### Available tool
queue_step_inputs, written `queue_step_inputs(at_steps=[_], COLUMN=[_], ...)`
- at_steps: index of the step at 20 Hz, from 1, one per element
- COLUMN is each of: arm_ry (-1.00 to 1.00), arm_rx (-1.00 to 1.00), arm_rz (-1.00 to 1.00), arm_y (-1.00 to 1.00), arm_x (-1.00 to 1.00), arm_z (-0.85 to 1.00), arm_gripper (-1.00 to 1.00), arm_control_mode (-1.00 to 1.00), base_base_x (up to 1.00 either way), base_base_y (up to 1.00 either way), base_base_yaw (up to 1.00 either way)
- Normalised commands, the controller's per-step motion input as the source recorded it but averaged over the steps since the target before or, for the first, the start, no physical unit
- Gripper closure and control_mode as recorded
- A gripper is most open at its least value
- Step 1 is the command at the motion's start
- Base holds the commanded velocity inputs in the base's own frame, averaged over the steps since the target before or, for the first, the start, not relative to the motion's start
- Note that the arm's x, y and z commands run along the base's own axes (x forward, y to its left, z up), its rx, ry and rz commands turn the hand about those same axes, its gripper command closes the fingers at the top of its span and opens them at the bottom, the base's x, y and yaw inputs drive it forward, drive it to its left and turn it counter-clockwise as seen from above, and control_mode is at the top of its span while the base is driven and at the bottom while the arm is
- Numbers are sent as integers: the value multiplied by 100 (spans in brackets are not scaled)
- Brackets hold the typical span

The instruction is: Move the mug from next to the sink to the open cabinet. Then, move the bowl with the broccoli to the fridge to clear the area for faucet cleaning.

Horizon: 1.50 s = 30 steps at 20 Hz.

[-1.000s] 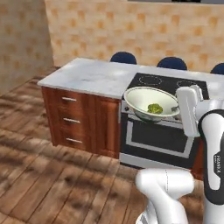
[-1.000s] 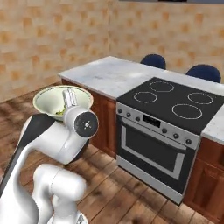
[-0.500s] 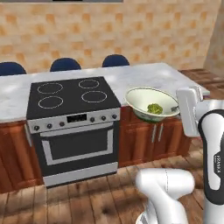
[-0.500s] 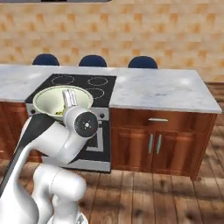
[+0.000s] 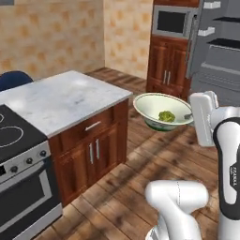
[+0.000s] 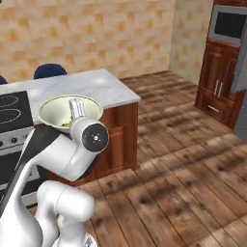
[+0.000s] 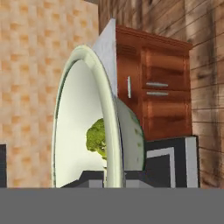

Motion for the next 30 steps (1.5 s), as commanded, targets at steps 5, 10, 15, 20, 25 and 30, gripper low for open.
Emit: queue_step_inputs(at_steps=[5, 10, 15, 20, 25, 30], arm_ry=[0, 0, 0, 0, 0, 0], arm_rx=[0, 0, 0, 0, 0, 0], arm_rz=[0, 0, 0, 0, 0, 0], arm_y=[0, 0, 0, 0, 0, 0], arm_x=[0, 0, 0, 0, 0, 0], arm_z=[0, 0, 0, 0, 0, 0], arm_gripper=[100, 100, 100, 100, 100, 100], arm_control_mode=[100, 100, 100, 100, 100, 100], base_base_x=[77, 100, 100, 100, 100, 100], base_base_y=[-9, 24, 37, 41, 39, 35], base_base_yaw=[-78, -47, -42, -41, -38, -33])
